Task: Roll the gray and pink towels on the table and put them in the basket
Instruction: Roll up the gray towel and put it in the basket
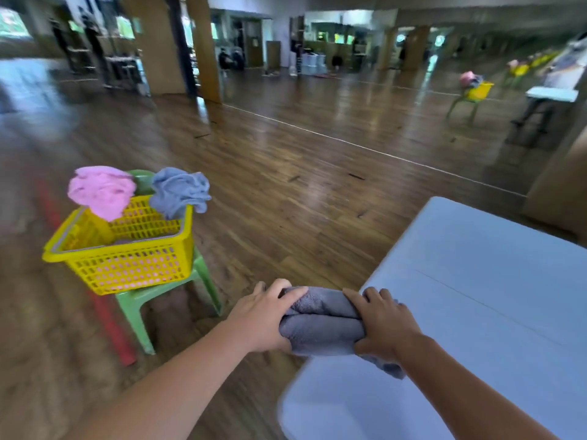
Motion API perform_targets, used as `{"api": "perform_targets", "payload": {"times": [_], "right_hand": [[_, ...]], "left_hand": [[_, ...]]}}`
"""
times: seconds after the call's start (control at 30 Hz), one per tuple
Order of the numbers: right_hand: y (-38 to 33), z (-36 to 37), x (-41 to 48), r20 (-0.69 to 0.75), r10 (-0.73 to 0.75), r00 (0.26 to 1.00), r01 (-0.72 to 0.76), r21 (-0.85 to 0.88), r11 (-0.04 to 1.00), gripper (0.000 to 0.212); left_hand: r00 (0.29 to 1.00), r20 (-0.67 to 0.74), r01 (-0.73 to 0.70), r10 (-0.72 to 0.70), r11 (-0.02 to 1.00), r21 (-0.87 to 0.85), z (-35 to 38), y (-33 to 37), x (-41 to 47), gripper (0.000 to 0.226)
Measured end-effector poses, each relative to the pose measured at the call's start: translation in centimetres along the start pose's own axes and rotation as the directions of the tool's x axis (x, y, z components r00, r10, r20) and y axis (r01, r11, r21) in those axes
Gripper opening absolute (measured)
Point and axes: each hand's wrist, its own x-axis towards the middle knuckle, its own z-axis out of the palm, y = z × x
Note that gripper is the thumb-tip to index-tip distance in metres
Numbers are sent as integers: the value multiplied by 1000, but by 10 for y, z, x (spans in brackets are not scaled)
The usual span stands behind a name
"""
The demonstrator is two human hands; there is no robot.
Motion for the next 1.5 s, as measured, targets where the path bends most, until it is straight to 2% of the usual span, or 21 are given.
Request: {"api": "perform_targets", "payload": {"times": [0.3, 0.63, 0.87, 1.23, 1.5], "right_hand": [[-215, -11, 133, 18, -230, 973, 231, -61, 971, 103], [-381, -10, 227, 46, -455, 889, 457, -45, 888, 106], [-436, -1, 302, 86, -524, 848, 526, -9, 850, 107], [-467, -19, 528, 114, -549, 828, 555, -25, 831, 109], [-525, -7, 641, 167, -543, 823, 553, -10, 833, 109]], "left_hand": [[973, -11, 230, -230, 973, -20, -32, -218, -88, 109], [901, 3, 434, -434, 900, -36, -48, -369, -170, 108], [867, 48, 499, -497, 864, -72, -45, -446, -162, 107], [848, 48, 530, -528, 847, -53, -68, -606, -15, 106], [840, 94, 540, -534, 840, -54, -66, -721, 33, 106]]}}
